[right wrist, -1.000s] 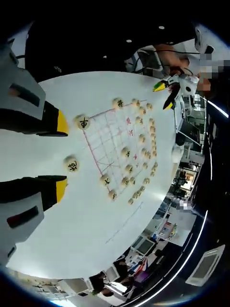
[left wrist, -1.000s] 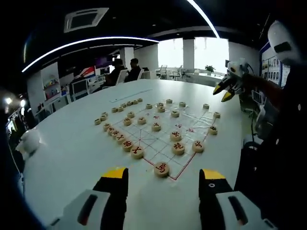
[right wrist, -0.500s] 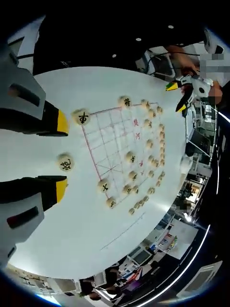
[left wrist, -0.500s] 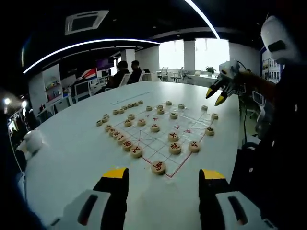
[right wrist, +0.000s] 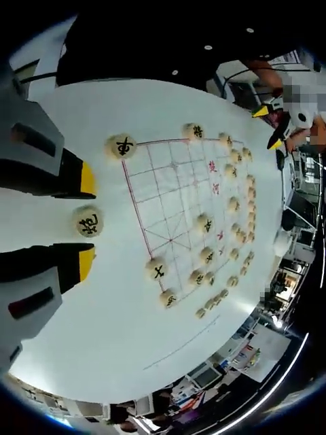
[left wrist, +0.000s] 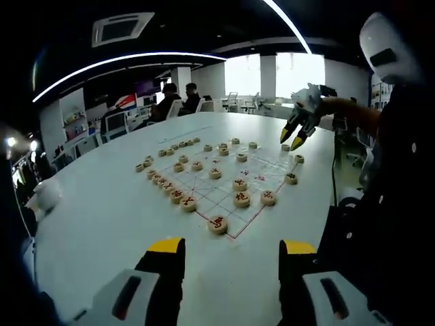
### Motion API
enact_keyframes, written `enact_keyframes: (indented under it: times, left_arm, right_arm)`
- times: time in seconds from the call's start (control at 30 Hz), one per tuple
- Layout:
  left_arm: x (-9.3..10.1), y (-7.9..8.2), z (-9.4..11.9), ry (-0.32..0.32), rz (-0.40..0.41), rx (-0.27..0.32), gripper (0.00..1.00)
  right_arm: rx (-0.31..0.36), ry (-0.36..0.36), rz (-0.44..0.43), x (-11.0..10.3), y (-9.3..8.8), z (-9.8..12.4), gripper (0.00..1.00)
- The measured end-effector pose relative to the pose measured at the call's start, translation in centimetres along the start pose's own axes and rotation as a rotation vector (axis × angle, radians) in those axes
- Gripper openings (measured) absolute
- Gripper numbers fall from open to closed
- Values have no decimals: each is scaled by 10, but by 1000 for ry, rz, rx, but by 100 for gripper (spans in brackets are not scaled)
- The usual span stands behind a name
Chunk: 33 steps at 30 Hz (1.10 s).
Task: Pick up the chess pieces one by one and place each piece onto its starting position on the chessboard, setting the pieces on their correct points until all the chess pieces are arranged in the starting layout
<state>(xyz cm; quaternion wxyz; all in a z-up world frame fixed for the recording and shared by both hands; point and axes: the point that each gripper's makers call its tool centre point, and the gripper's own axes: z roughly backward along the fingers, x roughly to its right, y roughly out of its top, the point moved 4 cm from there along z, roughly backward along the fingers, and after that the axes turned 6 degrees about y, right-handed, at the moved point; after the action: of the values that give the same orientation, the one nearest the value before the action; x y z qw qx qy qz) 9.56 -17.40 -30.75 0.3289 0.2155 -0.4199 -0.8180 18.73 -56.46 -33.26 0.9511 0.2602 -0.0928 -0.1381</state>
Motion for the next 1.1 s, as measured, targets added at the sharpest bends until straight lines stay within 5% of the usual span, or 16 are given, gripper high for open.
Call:
enact_keyframes:
  times: [0.43, 0.8, 1.1]
  left_arm:
    - [-1, -1, 2, -2, 2, -4, 57]
    - [1, 9, -3, -31, -12, 28, 57]
    - [6, 13, -1, -46, -31, 44, 57]
  right_arm:
    - [2, 22, -21, -6, 5, 2, 19]
    - [96, -16, -6, -24, 30, 34, 19]
    - [106, -33, 54, -35, 51, 37, 19]
